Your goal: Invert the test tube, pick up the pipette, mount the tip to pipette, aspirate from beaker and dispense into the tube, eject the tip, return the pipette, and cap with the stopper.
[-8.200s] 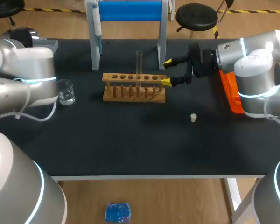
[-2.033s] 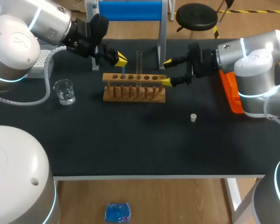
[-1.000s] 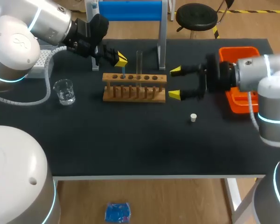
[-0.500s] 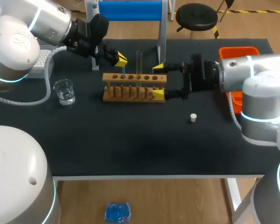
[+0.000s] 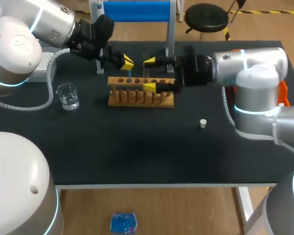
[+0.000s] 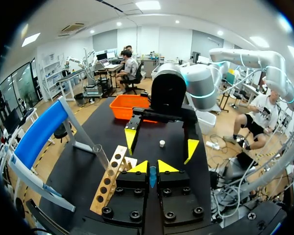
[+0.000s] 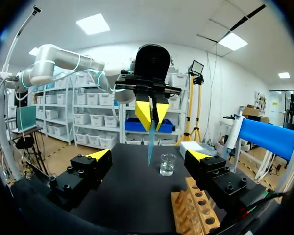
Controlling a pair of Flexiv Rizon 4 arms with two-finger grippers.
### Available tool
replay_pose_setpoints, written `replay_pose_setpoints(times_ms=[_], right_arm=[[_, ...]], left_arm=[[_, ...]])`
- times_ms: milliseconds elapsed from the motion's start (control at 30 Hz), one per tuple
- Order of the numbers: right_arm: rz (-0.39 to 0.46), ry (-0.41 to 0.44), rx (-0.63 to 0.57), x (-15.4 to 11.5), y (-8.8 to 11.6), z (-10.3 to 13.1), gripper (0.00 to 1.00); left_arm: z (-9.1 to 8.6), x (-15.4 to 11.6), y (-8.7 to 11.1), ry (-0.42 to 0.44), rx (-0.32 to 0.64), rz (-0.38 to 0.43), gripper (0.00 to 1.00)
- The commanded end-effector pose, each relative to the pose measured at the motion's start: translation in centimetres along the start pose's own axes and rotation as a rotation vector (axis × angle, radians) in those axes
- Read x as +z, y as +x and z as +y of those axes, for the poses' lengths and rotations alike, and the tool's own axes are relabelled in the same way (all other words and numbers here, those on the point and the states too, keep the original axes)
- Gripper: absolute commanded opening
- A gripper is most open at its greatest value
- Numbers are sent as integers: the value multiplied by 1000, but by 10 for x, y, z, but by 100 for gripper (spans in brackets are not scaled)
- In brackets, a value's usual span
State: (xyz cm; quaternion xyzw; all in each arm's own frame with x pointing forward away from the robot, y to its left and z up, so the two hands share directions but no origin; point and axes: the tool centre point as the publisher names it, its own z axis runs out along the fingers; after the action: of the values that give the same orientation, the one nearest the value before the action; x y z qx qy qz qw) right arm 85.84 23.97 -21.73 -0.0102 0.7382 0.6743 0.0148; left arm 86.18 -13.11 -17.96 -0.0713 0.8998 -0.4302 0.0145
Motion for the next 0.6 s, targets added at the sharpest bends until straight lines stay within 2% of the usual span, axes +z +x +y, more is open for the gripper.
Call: replay_pose_setpoints(times_ms=[33, 200, 600], right_arm=[[25, -25, 17, 16, -8, 1, 100], [61, -85, 48, 24, -6, 5, 100], [95, -111, 76, 42, -4, 4, 98]], left_arm=[[0, -1, 0, -4, -1, 3, 0], [0, -1, 0, -4, -1, 3, 0], [0, -1, 0, -4, -1, 3, 0]])
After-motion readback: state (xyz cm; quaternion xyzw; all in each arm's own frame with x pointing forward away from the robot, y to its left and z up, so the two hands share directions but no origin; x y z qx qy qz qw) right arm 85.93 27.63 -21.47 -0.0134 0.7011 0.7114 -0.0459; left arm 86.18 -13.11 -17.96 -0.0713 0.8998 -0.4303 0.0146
